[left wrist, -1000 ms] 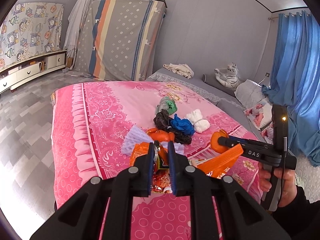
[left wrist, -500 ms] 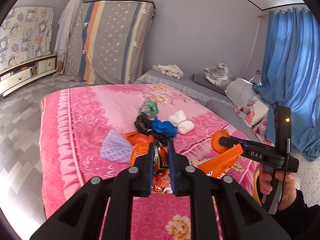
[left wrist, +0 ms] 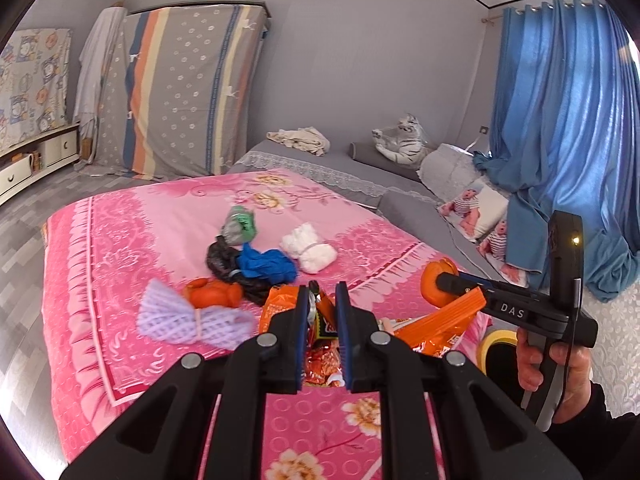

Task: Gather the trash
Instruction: 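Lift and carry the wrappers and orange peel with both tools to the yellow bin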

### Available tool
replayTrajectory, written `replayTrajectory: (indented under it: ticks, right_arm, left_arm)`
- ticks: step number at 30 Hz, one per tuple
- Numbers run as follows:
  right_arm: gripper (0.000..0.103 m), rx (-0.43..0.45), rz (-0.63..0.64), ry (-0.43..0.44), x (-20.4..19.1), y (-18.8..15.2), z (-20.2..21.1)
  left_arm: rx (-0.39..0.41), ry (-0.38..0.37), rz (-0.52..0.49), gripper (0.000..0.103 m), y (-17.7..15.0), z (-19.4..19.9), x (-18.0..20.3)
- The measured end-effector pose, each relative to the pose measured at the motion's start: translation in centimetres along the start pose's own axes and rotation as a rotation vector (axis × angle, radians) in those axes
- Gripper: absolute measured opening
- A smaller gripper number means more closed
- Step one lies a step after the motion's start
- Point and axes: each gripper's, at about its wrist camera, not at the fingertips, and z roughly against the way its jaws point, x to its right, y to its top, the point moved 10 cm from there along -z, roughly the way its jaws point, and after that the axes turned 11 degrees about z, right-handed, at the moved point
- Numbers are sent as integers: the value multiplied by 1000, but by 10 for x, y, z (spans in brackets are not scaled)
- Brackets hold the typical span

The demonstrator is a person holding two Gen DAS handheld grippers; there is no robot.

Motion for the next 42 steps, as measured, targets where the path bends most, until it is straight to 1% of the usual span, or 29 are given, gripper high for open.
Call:
replayTrajectory:
  ticks: [6, 14, 21, 28, 33, 42]
  right_arm:
    - [36, 18, -39, -40, 26, -7, 18]
    - [36, 37, -107, -105, 63, -23, 45]
    - [36, 53, -171, -178, 103, -43, 77]
    - [36, 60, -238, -257, 139, -67, 108]
    - [36, 65, -284, -311, 161, -84, 130]
    - [37, 48, -363, -369, 191, -122, 154]
  left_arm:
    - [-13, -41, -36, 12, -2, -11, 29]
    - [-44, -111, -105, 12, -10, -26, 78]
    - [-83, -181, -163, 12, -26, -40, 122]
    - [-133, -258, -214, 12, -46, -55, 166]
    - [-168, -299, -242, 12, -60, -64, 192]
    - [-254, -372, -318, 12, -101, -83, 244]
